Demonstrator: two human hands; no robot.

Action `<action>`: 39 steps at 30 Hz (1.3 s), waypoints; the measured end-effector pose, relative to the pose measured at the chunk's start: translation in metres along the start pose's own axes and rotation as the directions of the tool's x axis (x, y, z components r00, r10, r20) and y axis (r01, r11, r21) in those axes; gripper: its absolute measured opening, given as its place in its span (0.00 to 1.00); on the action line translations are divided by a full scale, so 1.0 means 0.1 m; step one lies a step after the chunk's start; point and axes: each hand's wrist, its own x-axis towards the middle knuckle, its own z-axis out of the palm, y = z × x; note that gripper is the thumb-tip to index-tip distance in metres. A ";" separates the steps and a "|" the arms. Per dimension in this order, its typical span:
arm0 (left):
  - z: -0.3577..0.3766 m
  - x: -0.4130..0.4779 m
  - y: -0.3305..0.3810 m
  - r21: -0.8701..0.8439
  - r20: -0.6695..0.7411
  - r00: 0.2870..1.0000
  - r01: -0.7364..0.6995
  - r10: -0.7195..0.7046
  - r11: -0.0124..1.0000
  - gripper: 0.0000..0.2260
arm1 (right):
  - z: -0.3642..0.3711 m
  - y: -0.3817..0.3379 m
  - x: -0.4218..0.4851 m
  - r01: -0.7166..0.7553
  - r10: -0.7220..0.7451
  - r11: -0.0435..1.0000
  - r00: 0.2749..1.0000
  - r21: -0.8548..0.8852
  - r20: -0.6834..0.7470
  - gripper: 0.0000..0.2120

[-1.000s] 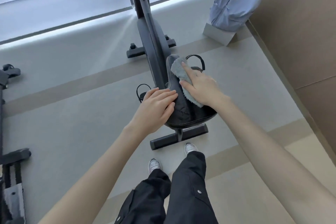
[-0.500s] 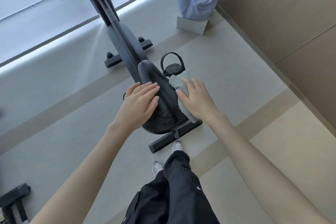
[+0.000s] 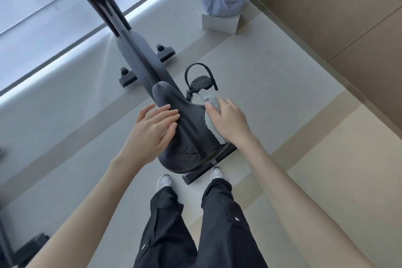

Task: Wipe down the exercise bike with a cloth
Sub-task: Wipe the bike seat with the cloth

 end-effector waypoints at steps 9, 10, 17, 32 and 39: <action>-0.13 0.20 -0.48 0.024 0.054 0.954 -0.295 0.294 0.955 0.18 | 0.54 -0.23 -0.83 -0.152 0.241 0.948 0.917 0.279 -0.318 0.31; -0.14 0.22 -0.52 0.017 0.060 0.940 -0.337 0.335 0.941 0.18 | 0.55 -0.24 -0.79 -0.168 0.261 0.945 0.906 0.282 -0.334 0.30; -0.15 0.28 -0.77 -0.002 0.114 0.849 -0.519 0.515 0.855 0.18 | 0.16 -0.18 -0.13 -0.393 0.444 0.888 0.867 0.237 -0.228 0.19; -0.13 0.26 -0.81 -0.014 0.125 0.826 -0.552 0.549 0.834 0.20 | 1.20 -0.77 -0.96 -0.341 0.357 0.929 0.712 0.147 -0.605 0.27; -0.10 0.23 -0.77 -0.052 0.092 0.853 -0.511 0.513 0.858 0.17 | 1.58 -0.95 -1.24 -0.312 0.204 0.947 0.770 -0.077 -0.604 0.28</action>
